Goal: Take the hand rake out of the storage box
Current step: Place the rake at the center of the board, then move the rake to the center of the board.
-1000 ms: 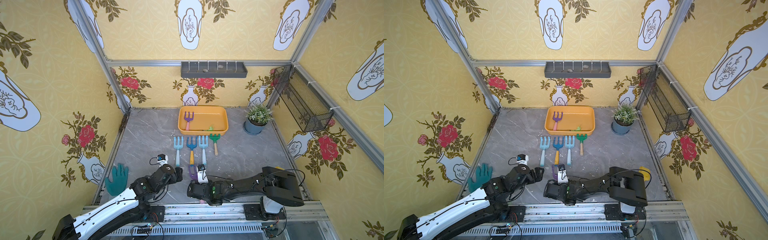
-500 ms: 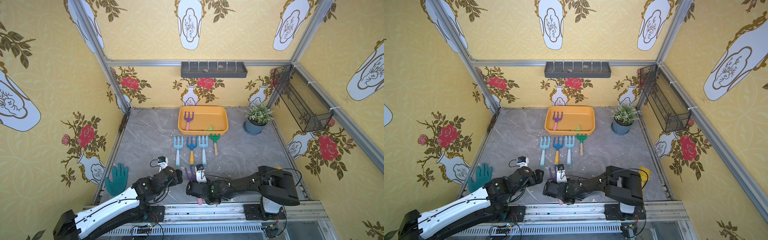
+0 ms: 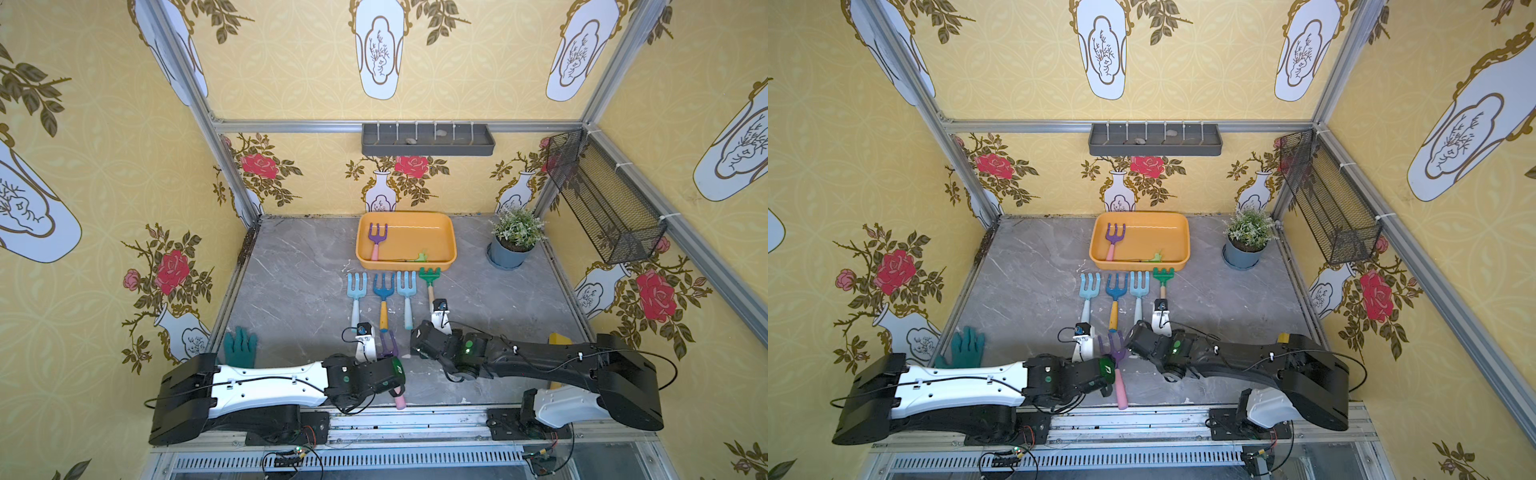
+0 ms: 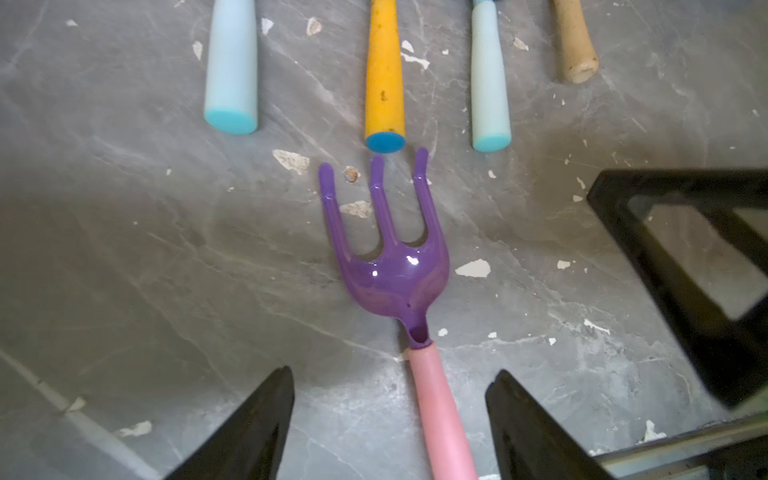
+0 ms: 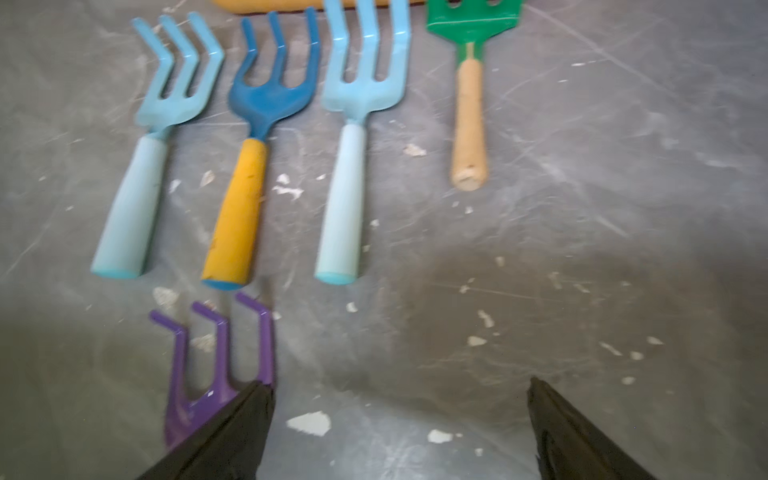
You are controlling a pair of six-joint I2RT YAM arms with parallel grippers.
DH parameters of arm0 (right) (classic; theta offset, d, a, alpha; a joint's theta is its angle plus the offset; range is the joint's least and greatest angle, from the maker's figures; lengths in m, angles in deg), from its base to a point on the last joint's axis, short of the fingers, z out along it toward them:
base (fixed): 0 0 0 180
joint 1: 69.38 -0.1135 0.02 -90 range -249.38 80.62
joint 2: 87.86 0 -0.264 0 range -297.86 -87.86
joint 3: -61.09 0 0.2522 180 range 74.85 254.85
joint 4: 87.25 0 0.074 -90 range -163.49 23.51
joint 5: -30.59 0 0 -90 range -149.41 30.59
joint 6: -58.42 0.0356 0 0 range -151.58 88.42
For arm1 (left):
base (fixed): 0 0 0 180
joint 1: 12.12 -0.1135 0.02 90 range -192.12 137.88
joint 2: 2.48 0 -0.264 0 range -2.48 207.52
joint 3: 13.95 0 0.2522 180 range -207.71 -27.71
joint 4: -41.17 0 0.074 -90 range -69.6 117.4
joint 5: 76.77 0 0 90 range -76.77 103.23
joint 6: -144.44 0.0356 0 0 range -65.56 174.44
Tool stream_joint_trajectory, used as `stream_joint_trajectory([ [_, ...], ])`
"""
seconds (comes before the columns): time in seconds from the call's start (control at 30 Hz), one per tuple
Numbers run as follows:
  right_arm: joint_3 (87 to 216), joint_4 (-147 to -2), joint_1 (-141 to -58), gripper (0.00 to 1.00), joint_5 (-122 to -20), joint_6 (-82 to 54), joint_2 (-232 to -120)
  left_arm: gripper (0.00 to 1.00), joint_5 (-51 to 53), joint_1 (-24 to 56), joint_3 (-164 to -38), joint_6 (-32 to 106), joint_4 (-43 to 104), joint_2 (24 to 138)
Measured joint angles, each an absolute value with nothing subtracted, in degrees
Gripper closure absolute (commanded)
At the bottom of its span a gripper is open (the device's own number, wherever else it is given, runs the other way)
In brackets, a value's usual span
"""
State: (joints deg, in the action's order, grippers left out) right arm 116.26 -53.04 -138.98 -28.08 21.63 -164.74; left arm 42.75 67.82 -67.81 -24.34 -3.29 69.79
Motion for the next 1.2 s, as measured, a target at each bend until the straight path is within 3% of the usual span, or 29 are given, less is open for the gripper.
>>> stream_joint_trajectory([
  [0.1, 114.4, -51.9, -135.4, 0.03, -28.1, 19.3, -161.3, 0.20, 41.5, 68.1, -70.7, -25.1, -1.9, 76.0],
  [0.2, 112.7, -51.4, -132.0, 0.03, -28.9, 17.7, -158.0, 0.30, 39.5, 68.1, -70.0, -25.1, 0.9, 79.3],
  [0.3, 110.9, -51.3, -129.1, 0.03, -29.8, 16.4, -155.2, 0.32, 36.9, 68.1, -69.1, -25.1, 2.9, 82.8],
  [0.5, 109.4, -51.4, -127.8, 0.03, -31.0, 15.1, -152.5, 0.62, 34.9, 67.8, -69.1, -24.1, 5.2, 85.8],
  [0.73, 109.4, -51.3, -127.4, 0.03, -31.3, 14.9, -153.6, 0.85, 34.0, 67.3, -57.7, -26.6, 5.5, 72.7],
  [1.2, 108.8, -51.4, -126.6, 0.02, -32.2, 14.9, -155.3, 0.86, 35.6, 63.8, -50.4, -26.6, 3.4, 62.1],
])
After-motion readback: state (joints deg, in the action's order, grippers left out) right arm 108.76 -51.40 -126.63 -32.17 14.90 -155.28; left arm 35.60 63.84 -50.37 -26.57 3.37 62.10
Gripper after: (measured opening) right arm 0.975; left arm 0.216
